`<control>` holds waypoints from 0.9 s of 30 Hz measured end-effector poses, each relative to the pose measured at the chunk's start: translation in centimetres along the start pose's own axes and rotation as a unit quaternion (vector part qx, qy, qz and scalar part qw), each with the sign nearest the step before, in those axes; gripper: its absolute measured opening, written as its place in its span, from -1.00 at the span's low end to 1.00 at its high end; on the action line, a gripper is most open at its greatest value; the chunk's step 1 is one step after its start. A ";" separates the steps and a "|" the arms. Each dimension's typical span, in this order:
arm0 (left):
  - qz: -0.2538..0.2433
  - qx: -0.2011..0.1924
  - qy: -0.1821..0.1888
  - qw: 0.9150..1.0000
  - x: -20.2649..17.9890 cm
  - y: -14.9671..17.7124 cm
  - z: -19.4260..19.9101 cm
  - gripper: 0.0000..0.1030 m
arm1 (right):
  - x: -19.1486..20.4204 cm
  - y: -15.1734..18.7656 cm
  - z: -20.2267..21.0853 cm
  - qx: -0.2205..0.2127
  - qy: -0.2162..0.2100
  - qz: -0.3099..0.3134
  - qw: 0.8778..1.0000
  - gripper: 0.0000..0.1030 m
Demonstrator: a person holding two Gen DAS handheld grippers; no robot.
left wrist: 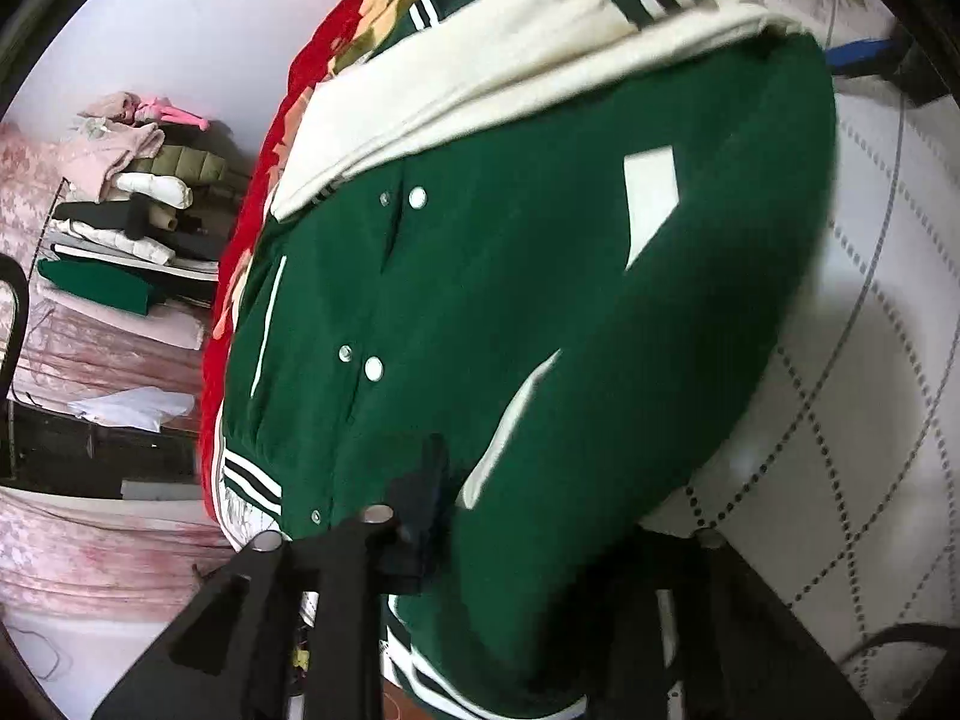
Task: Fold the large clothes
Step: 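Grasp the jacket hem with both grippers and lift it toward the collar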
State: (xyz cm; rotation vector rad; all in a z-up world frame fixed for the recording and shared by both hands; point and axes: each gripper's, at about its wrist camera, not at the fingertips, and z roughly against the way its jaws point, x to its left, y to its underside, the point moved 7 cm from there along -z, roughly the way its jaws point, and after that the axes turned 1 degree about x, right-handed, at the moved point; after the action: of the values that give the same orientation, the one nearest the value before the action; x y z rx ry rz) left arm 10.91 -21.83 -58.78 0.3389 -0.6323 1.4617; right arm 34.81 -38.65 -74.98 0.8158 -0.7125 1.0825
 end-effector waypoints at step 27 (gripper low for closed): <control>0.156 -0.029 0.198 0.967 24.0 -3.9 -3.2 -0.72 | 31.3 -1.0 -8.9 -0.107 0.181 0.126 0.969 -0.58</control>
State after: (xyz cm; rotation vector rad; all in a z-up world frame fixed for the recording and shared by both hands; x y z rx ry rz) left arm 15.10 -0.88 -46.64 -0.1079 -0.4143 1.7469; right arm 46.48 -16.68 -53.97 0.3326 -0.6176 1.3146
